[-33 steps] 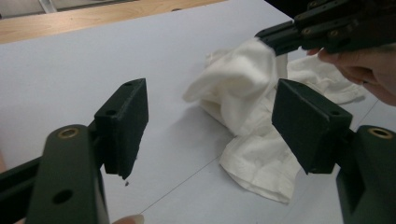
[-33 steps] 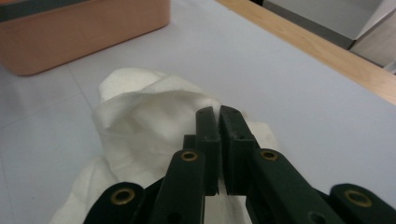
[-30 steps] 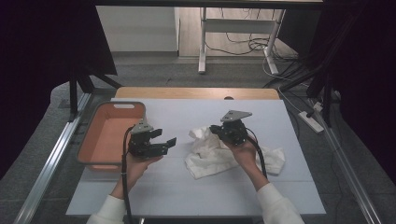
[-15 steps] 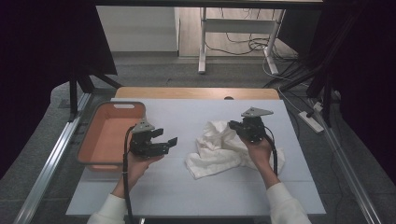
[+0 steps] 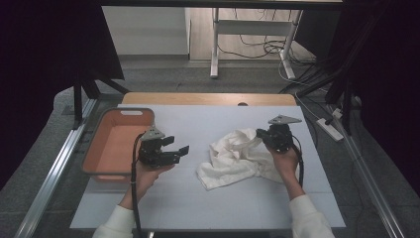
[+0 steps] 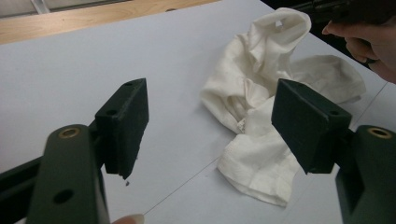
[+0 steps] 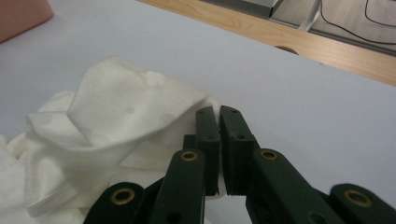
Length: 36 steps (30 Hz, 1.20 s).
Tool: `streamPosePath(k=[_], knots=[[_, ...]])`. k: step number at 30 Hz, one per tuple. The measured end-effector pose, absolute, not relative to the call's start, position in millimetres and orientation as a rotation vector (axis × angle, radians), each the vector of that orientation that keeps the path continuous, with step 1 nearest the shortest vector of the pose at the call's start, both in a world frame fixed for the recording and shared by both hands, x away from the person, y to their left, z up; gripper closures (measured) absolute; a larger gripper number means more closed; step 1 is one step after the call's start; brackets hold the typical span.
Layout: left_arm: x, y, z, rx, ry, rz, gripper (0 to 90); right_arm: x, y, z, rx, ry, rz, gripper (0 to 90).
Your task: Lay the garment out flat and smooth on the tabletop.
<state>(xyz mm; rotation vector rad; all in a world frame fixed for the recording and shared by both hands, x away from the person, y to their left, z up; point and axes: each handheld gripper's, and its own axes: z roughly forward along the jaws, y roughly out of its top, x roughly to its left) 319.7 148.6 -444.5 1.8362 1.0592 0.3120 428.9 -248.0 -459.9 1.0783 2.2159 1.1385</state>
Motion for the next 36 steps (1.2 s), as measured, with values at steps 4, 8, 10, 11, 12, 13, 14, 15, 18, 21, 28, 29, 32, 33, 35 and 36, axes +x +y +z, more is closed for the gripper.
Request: streamPosePath(k=[4, 8, 10, 11, 12, 13, 14, 15, 18, 21, 28, 29, 32, 33, 35, 36], knots=[[319.6, 149.6, -445.0, 1.836, 1.063, 0.311, 28.3, 432.5, -255.3, -466.6, 1.112, 2.232, 1.116, 86.2], [319.4, 149.2, -445.1, 1.836, 1.062, 0.311, 28.4, 433.9, -258.6, -469.8, 1.132, 2.236, 1.112, 86.1], [319.4, 149.2, -445.1, 1.836, 1.062, 0.311, 28.4, 433.7, -258.7, -469.3, 1.129, 2.233, 1.114, 86.2], [319.5, 149.1, -445.3, 1.838, 1.062, 0.312, 28.4, 433.0, -258.8, -468.0, 1.126, 2.230, 1.114, 86.2], [319.5, 149.2, -445.3, 1.838, 1.063, 0.312, 28.4, 432.4, -259.3, -467.0, 1.125, 2.226, 1.113, 86.2], [319.5, 149.2, -445.3, 1.838, 1.063, 0.312, 28.4, 432.4, -259.3, -467.0, 1.125, 2.226, 1.113, 86.2], [319.7, 149.8, -445.3, 1.837, 1.064, 0.311, 28.4, 431.2, -261.7, -464.6, 1.126, 2.212, 1.112, 86.2], [319.8, 150.0, -445.4, 1.835, 1.065, 0.311, 28.4, 430.4, -263.9, -462.8, 1.129, 2.203, 1.118, 86.2], [320.0, 150.3, -445.9, 1.833, 1.067, 0.309, 28.4, 428.1, -271.5, -457.4, 1.139, 2.186, 1.136, 86.2], [320.4, 149.0, -446.7, 1.837, 1.066, 0.307, 28.4, 424.4, -280.5, -454.7, 1.155, 2.174, 1.142, 86.2], [321.5, 146.2, -448.1, 1.844, 1.063, 0.300, 28.4, 419.1, -289.1, -457.3, 1.169, 2.203, 1.090, 69.8], [321.7, 146.2, -448.3, 1.844, 1.063, 0.299, 28.4, 417.8, -289.5, -455.4, 1.168, 2.192, 1.098, 62.3], [322.3, 146.5, -449.1, 1.847, 1.066, 0.300, 28.4, 411.7, -290.4, -443.9, 1.161, 2.129, 1.126, 48.0], [322.3, 146.4, -449.3, 1.848, 1.066, 0.300, 28.4, 409.1, -290.8, -438.2, 1.152, 2.109, 1.131, 46.4], [322.0, 146.0, -449.2, 1.848, 1.066, 0.302, 28.4, 405.8, -290.9, -431.3, 1.138, 2.098, 1.167, 45.1], [321.8, 145.8, -449.0, 1.847, 1.065, 0.302, 28.3, 403.6, -290.0, -427.2, 1.125, 2.095, 1.182, 44.7]])
